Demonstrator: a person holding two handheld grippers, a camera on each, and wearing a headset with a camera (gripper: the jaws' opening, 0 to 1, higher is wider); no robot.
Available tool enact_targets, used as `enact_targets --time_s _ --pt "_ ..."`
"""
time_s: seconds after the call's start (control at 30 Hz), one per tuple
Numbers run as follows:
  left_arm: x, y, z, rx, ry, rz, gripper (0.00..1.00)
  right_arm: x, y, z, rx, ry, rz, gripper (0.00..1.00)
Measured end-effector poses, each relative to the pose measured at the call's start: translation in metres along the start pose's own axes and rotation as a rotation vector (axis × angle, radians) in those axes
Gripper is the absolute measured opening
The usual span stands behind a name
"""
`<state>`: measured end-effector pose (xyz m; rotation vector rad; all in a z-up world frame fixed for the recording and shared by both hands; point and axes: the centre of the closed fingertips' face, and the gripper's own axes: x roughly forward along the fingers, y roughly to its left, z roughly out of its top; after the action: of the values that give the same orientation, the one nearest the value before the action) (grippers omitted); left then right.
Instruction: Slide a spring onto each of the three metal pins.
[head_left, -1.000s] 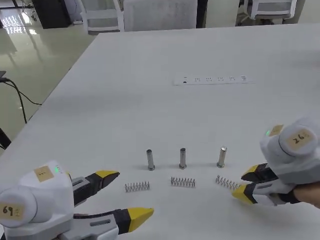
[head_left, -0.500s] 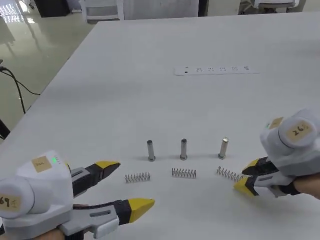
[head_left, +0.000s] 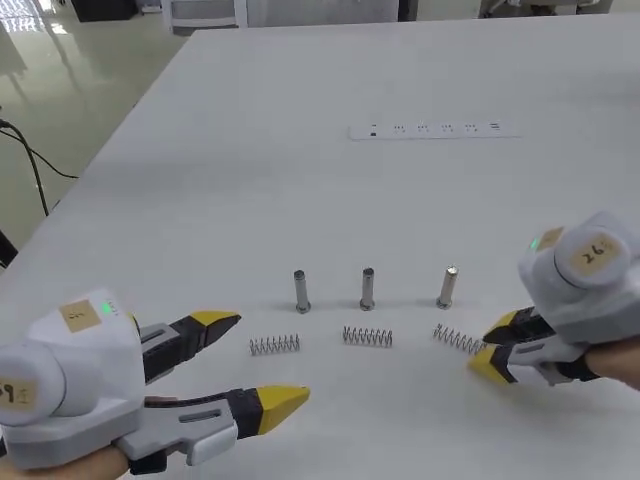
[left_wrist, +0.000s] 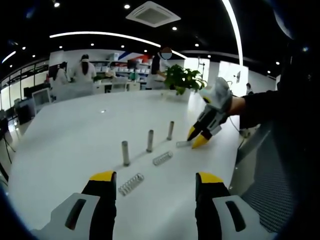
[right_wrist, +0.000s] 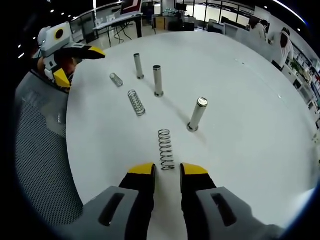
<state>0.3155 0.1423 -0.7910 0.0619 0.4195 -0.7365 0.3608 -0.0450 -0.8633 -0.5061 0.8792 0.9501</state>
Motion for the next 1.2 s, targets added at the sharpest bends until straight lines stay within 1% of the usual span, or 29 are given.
enact_targets --time_s 0.07,0.33,0.47,0.83,1.03,1.2 --pt "0.0002 -0.0001 0.0000 0.001 0.000 -0.001 0.59 0.0001 -0.0004 0.0000 -0.014 0.005 -0.004 0.17" --pt "0.0001 -0.0014 0.0006 0.005 0.001 -0.004 0.59 -0.0004 0.0019 0.0007 -0.027 0.011 0.001 0.14" --pt "-0.0001 -0.0019 0.0011 0.009 0.001 -0.005 0.59 -0.0002 0.0026 0.0004 -0.042 0.019 0.003 0.08" --pt "-0.0004 -0.0029 0.0016 0.018 0.002 -0.009 0.59 -0.0007 0.0027 0.0001 -0.038 0.019 0.005 0.08" --pt "0.0001 -0.0046 0.0014 0.024 0.006 -0.017 0.59 -0.0005 0.0019 0.0002 -0.026 0.016 0.004 0.07" --pt "0.0006 -0.0071 0.0010 0.035 0.014 -0.028 0.59 -0.0027 0.0044 0.0013 -0.028 0.016 0.010 0.07"
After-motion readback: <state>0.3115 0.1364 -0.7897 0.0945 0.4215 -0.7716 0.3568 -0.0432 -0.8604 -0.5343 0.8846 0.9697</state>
